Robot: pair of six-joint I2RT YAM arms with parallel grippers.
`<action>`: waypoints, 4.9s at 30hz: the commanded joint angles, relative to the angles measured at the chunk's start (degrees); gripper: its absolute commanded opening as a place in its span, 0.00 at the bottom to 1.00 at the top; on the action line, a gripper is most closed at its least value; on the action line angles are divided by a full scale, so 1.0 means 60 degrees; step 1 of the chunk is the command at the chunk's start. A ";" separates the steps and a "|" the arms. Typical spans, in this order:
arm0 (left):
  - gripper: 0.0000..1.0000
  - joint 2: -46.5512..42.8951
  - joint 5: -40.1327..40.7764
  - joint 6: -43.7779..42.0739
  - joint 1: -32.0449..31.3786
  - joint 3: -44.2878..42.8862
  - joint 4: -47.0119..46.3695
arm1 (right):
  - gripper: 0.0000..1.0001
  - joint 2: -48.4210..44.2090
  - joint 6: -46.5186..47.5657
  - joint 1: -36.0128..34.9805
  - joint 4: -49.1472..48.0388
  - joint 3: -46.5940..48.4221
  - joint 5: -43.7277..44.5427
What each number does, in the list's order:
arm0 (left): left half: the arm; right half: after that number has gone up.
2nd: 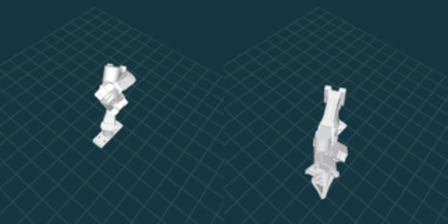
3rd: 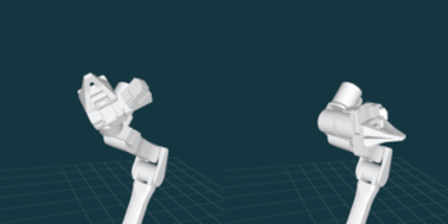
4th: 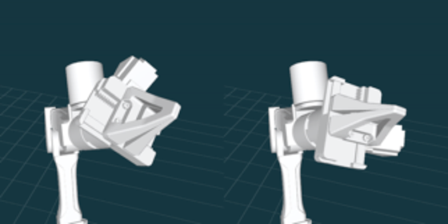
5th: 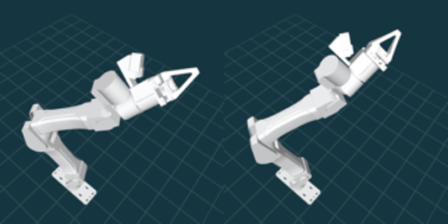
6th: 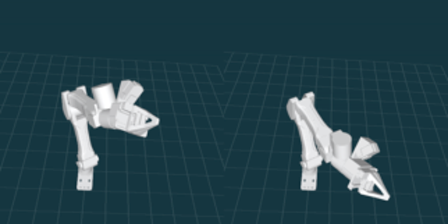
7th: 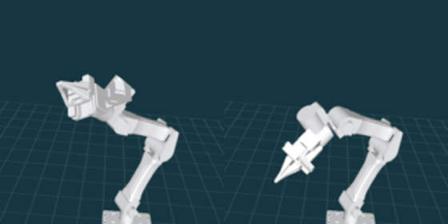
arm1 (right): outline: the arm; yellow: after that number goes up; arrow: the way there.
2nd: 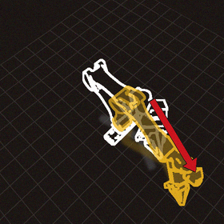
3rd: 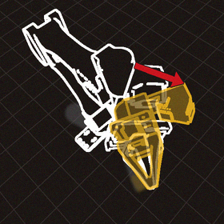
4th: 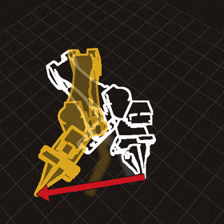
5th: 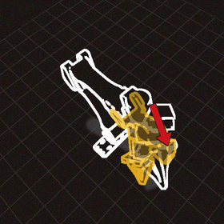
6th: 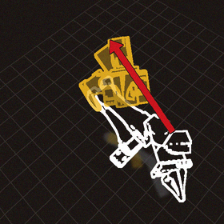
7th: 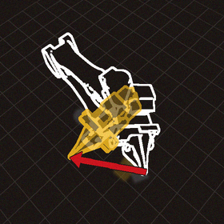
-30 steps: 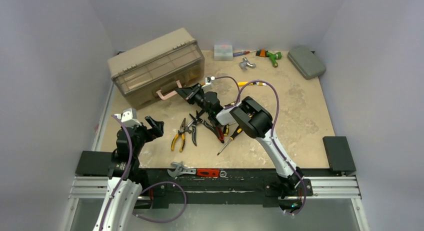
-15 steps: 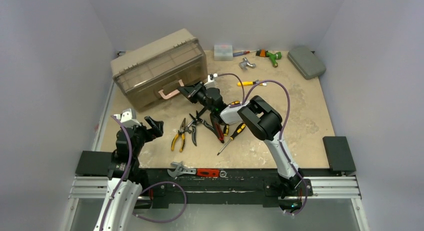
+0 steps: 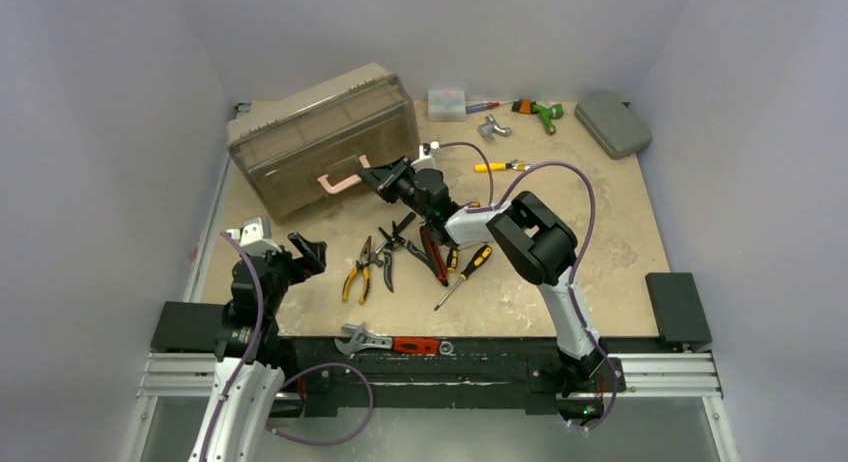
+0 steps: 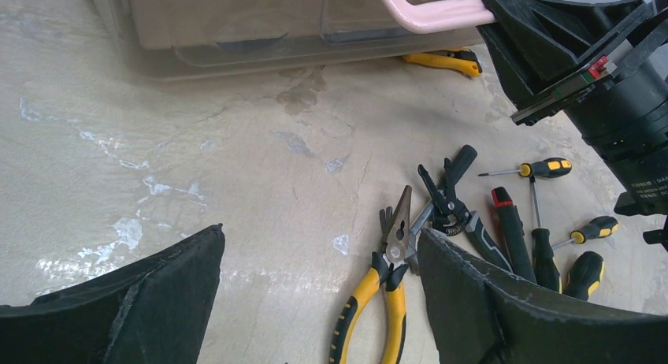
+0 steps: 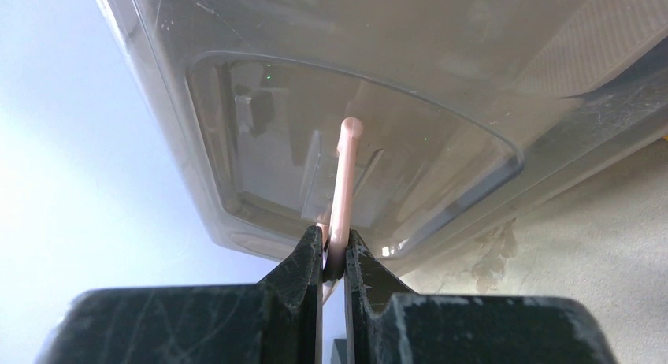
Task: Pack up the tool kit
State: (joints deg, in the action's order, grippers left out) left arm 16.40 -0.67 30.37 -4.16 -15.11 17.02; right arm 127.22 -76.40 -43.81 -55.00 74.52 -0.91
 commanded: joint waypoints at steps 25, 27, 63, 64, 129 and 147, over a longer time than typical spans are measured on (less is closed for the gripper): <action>0.89 -0.0469 0.0079 -0.0168 -0.0009 0.0051 -0.0051 | 0.00 -0.3258 0.0113 0.0007 0.1607 0.0459 0.0556; 0.89 -0.0555 0.0070 -0.0169 -0.0010 0.0069 -0.0036 | 0.00 -0.3321 0.0139 0.0007 0.1887 0.0693 0.0535; 0.89 -0.0544 0.0070 -0.0198 -0.0013 0.0071 -0.0100 | 0.79 -0.4228 0.0679 0.0555 0.3971 0.1909 0.0215; 0.89 -0.0506 0.0078 -0.0198 -0.0010 0.0052 -0.0097 | 0.79 -0.4398 0.0678 0.0684 0.3977 0.1610 0.0185; 0.91 1.2521 -0.5415 0.0628 0.3238 -1.1828 0.4019 | 0.90 -0.3281 0.2527 0.1819 0.3842 -0.0216 -0.3488; 0.98 1.2170 -0.5381 0.0343 0.3140 -1.1543 0.4779 | 0.88 -0.2732 0.2231 0.1926 0.4952 0.0597 -0.4483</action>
State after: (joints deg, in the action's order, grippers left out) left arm 86.41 -32.77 33.32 14.61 -82.89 43.88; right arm 113.49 -61.98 -31.46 -24.49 77.21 -25.06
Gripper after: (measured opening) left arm 0.990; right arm 0.902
